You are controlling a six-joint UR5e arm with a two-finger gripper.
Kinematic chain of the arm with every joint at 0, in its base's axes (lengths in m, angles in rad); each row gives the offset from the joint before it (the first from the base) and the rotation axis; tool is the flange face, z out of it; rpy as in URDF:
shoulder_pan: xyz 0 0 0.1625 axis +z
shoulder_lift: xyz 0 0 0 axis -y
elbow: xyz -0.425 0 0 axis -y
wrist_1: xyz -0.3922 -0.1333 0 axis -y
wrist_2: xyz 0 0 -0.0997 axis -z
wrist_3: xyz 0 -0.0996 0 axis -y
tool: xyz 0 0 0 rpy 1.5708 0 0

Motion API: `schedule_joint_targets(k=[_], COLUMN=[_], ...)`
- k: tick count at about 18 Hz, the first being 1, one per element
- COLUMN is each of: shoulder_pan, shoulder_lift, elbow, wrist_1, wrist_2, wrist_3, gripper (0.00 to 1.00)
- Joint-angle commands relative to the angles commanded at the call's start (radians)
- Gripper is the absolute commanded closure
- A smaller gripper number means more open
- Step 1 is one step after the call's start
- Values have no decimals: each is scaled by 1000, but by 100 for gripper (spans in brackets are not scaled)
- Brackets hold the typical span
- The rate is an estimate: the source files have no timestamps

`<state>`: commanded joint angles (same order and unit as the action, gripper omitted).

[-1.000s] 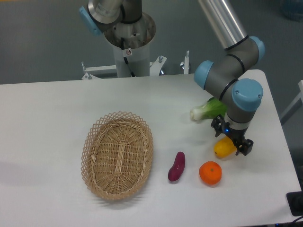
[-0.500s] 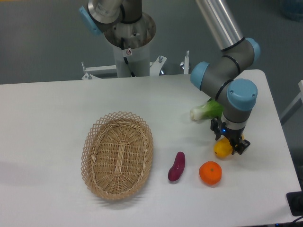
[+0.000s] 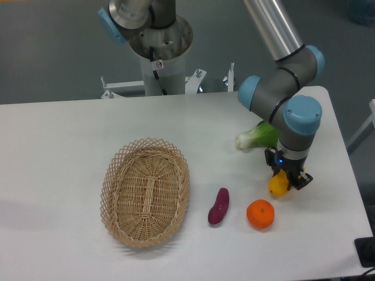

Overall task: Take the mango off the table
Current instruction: 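Close the gripper around the yellow mango, then lift the mango up and carry it toward the basket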

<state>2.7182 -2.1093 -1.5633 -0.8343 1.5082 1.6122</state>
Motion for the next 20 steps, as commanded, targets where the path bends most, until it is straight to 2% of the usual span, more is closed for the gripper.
schedule_joint_targets(k=[2,6,13,20], shoulder_pan=[3,-11,-101,-126], shoulder_lift=[26,77,198,229], elbow=[21,69,71,60], wrist_1=[-45,-138,-178,-218], wrist_2=[-61,-172,-322,-329], wrist_3=[-14,-139,-354,-407], gripper=[56,56,56,56])
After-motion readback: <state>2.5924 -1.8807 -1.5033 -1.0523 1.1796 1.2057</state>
